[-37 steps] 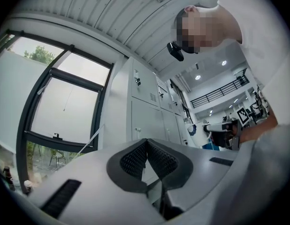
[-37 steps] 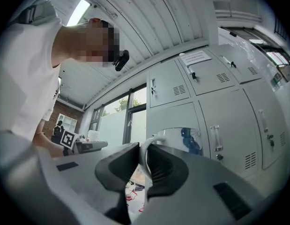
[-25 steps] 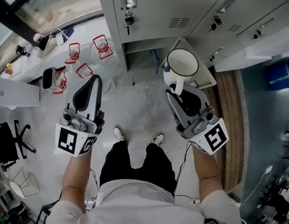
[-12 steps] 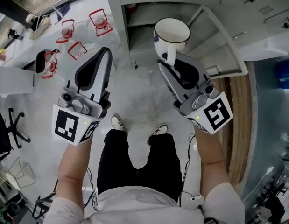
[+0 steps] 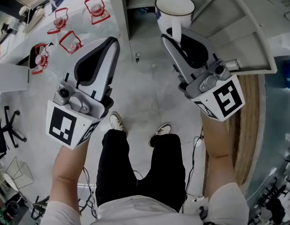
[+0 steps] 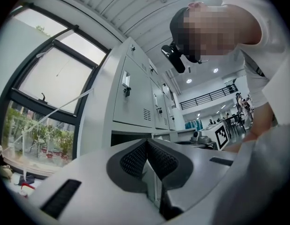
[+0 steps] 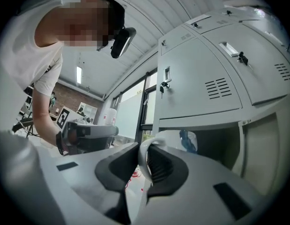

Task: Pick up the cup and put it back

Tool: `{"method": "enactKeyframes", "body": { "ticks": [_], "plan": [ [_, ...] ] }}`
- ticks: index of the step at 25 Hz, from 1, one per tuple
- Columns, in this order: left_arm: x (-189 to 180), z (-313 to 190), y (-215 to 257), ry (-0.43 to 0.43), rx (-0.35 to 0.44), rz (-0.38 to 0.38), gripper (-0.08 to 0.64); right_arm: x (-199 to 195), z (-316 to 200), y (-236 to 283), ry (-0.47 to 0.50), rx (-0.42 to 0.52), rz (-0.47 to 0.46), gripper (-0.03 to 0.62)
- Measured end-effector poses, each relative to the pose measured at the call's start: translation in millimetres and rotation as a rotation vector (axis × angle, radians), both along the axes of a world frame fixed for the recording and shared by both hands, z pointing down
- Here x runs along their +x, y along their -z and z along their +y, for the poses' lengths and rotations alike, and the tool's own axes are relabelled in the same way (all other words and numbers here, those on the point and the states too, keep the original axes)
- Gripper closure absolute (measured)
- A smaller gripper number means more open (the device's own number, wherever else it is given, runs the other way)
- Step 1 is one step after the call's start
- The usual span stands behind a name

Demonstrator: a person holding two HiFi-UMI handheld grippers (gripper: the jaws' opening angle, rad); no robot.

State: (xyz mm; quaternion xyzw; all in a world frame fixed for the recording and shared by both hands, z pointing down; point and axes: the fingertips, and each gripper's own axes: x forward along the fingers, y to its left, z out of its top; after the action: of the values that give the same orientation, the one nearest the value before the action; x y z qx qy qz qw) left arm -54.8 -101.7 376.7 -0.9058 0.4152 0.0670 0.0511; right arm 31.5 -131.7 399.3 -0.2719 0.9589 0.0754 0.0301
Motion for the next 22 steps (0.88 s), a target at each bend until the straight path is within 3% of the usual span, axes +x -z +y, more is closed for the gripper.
{"method": "enactKeyframes", "body": {
  "ticks": [12, 22],
  "plan": [
    [2, -10, -53, -0.01, 0.019, -0.033, 0.538, -20, -37, -56, 0.02, 0.041, 0.015, 0.534],
    [3, -30, -67, 0.003, 0.046, -0.018, 0.538, -26, -85, -51, 0.024, 0.078, -0.106, 0.534]
  ]
}}
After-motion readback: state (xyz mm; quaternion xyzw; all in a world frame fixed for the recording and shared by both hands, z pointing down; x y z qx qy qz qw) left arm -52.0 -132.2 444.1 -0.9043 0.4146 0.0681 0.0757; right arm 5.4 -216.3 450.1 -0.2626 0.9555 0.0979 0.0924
